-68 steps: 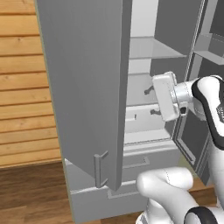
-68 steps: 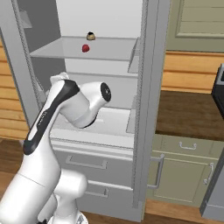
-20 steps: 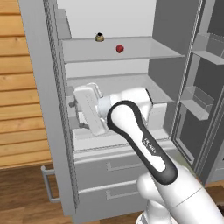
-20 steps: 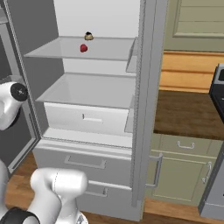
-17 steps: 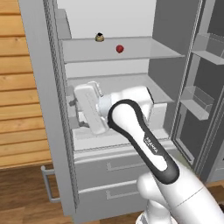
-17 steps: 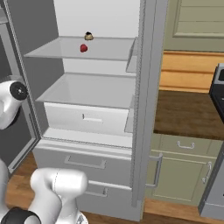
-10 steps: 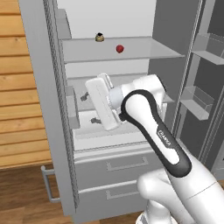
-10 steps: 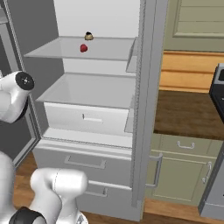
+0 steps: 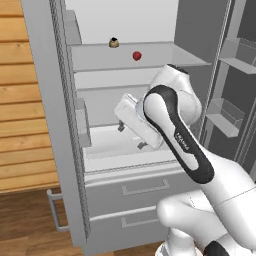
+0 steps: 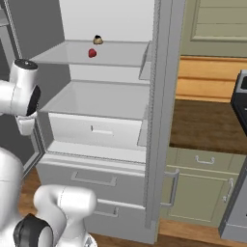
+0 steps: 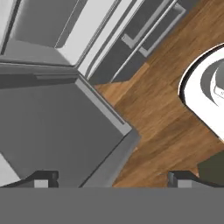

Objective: Take the strawberry from the fridge and place it on top of the pancake, located on the dining counter.

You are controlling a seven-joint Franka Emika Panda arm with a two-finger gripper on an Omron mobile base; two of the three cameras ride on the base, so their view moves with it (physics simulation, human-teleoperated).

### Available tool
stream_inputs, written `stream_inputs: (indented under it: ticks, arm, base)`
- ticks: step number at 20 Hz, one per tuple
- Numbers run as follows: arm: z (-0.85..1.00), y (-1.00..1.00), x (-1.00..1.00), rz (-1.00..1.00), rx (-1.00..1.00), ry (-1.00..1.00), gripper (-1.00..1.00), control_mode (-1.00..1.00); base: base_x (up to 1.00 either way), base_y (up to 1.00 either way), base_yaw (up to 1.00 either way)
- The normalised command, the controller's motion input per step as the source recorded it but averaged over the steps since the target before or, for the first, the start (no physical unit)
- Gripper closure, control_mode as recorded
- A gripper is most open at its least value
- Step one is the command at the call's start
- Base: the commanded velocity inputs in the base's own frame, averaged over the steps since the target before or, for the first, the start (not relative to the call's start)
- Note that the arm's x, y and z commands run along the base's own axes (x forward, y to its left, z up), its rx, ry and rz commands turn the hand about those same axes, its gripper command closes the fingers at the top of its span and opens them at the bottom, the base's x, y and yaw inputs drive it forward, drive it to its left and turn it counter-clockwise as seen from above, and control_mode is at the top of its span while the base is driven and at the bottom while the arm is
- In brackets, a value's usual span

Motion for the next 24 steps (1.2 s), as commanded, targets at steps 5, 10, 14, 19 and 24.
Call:
stream_inputs:
  ticks: [5,10,14,19,24]
  arm:
    - [-0.29,-0.43,0.15,0.1,-0.49,0.06,-1.0,-1.0]
    - [-0.15,-0.63,0.03,0.27,-0.23,-0.21,-1.0,-1.0]
    - [-0.22,-0.95,0.04,0.39,-0.13,-0.13,-1.0,-1.0]
    - [-0.27,-0.65,-0.01,0.55,-0.03,-0.13,-1.0,-1.0]
    - [-0.39,0.01,-0.15,0.18,-0.03,0.03,-1.0,-1.0]
  base:
    - [0.0,0.0,0.0]
    - [0.0,0.0,0.0]
    - [0.0,0.0,0.0]
    - [0.0,0.0,0.0]
    - [0.0,0.0,0.0]
